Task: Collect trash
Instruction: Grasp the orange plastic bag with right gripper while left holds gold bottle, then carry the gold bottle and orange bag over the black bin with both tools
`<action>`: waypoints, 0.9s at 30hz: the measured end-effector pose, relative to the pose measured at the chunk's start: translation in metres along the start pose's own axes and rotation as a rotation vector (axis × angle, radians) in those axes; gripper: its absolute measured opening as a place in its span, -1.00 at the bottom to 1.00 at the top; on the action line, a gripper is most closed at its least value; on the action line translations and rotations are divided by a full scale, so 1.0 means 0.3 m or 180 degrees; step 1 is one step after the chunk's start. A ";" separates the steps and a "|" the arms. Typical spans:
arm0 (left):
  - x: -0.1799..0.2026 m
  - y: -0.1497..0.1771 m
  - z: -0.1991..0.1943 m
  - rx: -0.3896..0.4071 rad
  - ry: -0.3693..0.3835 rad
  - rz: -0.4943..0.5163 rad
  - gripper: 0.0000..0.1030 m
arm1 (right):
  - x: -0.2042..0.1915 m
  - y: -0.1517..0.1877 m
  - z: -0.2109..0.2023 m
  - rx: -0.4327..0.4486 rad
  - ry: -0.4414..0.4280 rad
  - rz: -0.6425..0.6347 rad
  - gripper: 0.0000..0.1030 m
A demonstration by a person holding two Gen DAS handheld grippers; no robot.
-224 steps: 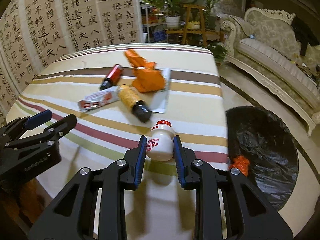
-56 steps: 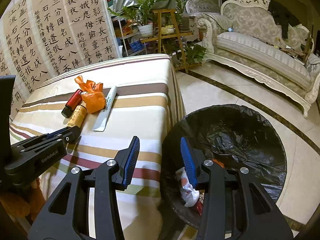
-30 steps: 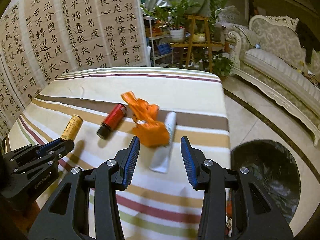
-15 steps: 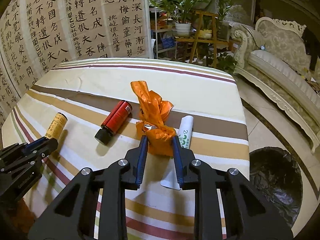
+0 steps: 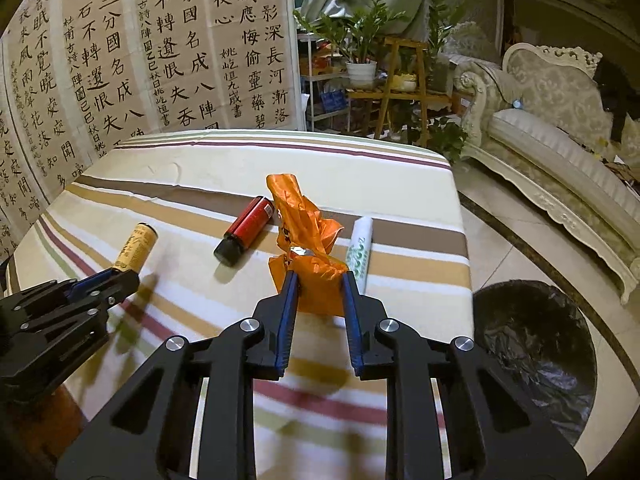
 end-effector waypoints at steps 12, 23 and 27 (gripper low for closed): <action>0.130 0.078 -0.059 0.0012 0.0178 0.0160 -0.52 | 0.125 0.122 -0.127 0.0022 0.0135 0.0167 -0.58; 0.268 0.136 -0.089 0.0018 0.0335 0.0346 -0.52 | 0.266 0.234 -0.208 0.0016 0.0326 0.0372 -0.58; 0.328 0.155 -0.091 0.0016 0.0397 0.0431 -0.52 | 0.323 0.266 -0.230 0.0023 0.0395 0.0466 -0.58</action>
Point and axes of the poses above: each gripper's, at about its wrist camera, not at the fingertips, and z roughly the way its jaws point, x to its right, y to its underside, the point moved 1 cm from there along z, roughly the way its jaws point, and after that the axes turned 12 degrees about y, right-handed, at the moved point
